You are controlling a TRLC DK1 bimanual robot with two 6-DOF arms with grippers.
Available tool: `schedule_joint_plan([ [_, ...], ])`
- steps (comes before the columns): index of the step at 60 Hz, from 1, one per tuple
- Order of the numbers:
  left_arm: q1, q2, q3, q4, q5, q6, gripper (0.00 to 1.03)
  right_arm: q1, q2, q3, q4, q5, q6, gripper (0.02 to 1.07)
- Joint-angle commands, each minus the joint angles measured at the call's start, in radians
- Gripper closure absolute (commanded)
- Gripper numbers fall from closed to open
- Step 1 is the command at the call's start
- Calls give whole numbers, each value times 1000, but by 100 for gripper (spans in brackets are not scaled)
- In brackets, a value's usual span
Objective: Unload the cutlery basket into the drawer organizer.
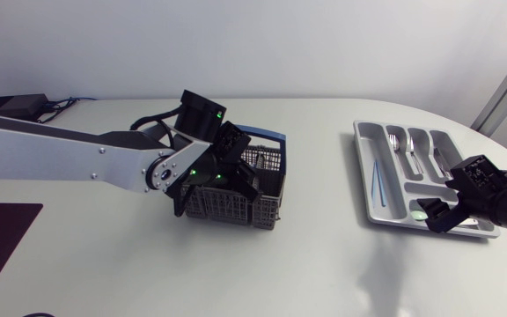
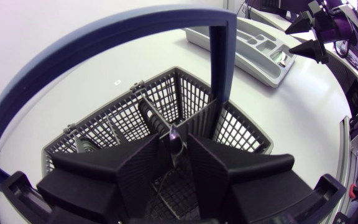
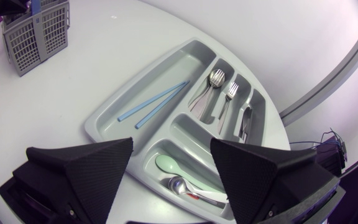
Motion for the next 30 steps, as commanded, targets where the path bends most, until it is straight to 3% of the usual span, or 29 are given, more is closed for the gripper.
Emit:
schedule_joint_plan([
  [1, 0, 33, 26, 7, 19, -14, 79, 7, 13, -26, 1, -2, 16, 17],
  [30, 18, 45, 21, 4, 80, -47, 97, 16, -4, -44, 8, -1, 17, 17],
])
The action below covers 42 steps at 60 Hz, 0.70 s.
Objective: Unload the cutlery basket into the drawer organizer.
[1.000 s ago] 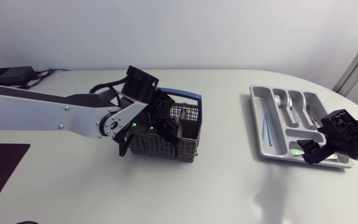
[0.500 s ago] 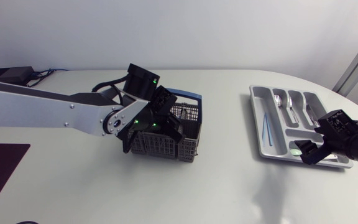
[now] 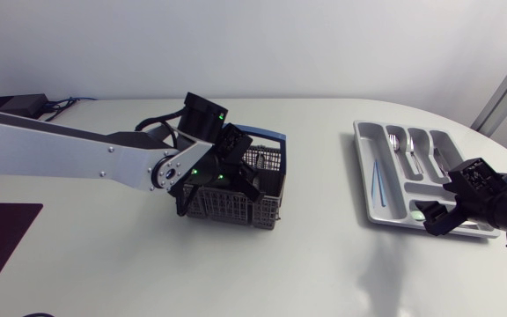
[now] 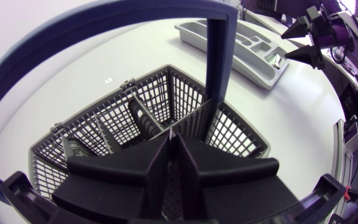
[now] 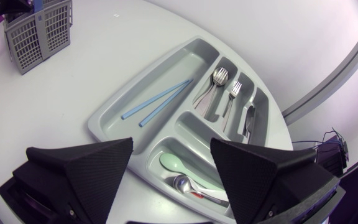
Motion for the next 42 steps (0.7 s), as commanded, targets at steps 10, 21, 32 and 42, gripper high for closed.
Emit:
schedule_joint_plan([
  [10, 31, -68, -29, 2, 47, -36, 97, 11, -9, -36, 5, 1, 13, 17],
  [21, 51, -178, -94, 48, 110, -62, 97, 20, -12, -40, 5, 4, 14, 17],
  [32, 100, -292, -135, 67, 273, -137, 97, 33, -13, -48, 8, 9, 22, 17],
  [42, 209, -347, -158, 116, 520, -243, 97, 60, -21, -48, 9, 36, 40, 17],
])
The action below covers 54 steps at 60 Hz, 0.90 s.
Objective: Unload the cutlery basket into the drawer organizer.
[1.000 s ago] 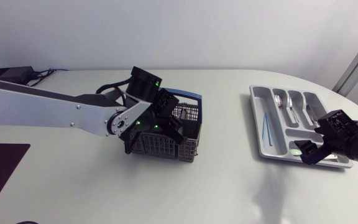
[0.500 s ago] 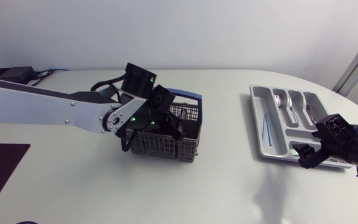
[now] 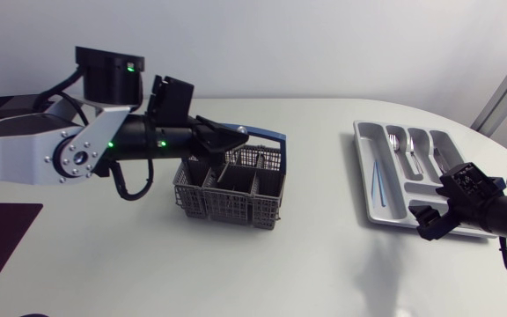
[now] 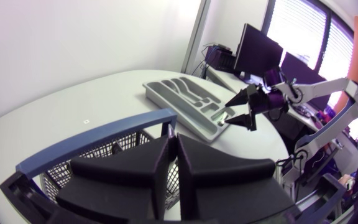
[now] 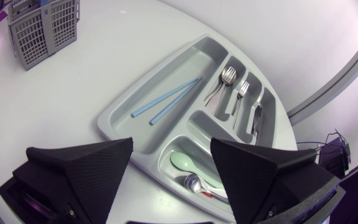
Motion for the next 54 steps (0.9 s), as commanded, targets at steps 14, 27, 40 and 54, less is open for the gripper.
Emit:
schedule_joint_plan([
  [14, 65, -165, -44, 54, 166, -80, 97, 82, -96, -20, -21, 26, 75, 17],
  [27, 39, -211, -12, 34, 220, -80, 94, 177, -214, 23, -142, -18, 127, 17],
  [40, -52, -177, -10, 34, 259, -63, 91, 350, -264, 125, -337, -226, 215, 17],
  [54, -127, -93, 27, -5, 336, -61, 91, 622, -254, 158, -312, -339, 313, 17],
])
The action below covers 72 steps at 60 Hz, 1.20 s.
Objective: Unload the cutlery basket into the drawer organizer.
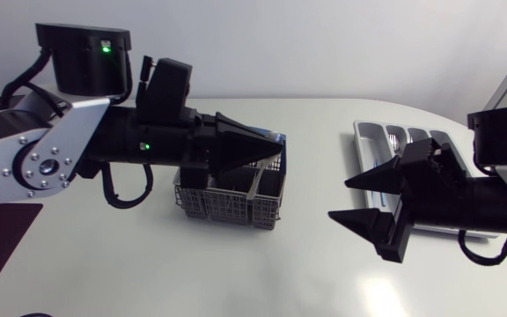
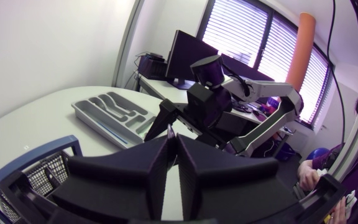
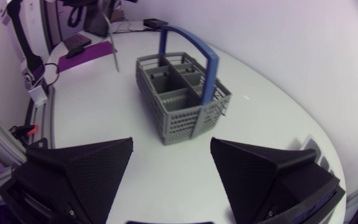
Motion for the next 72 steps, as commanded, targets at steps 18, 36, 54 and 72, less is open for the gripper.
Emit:
schedule_joint_plan([
  [18, -28, 54, 34, -9, 92, -17, 91, 198, 171, 105, 109, -130, 117, 17],
  [36, -45, 63, 39, -9, 117, -23, 91, 272, 273, 197, 145, -175, 130, 33],
  [54, -33, 66, 37, -5, 133, -42, 89, 299, 273, 175, 191, -181, 133, 93],
  [72, 7, 55, 42, -2, 133, -54, 78, 301, 278, 152, 185, -182, 131, 101],
])
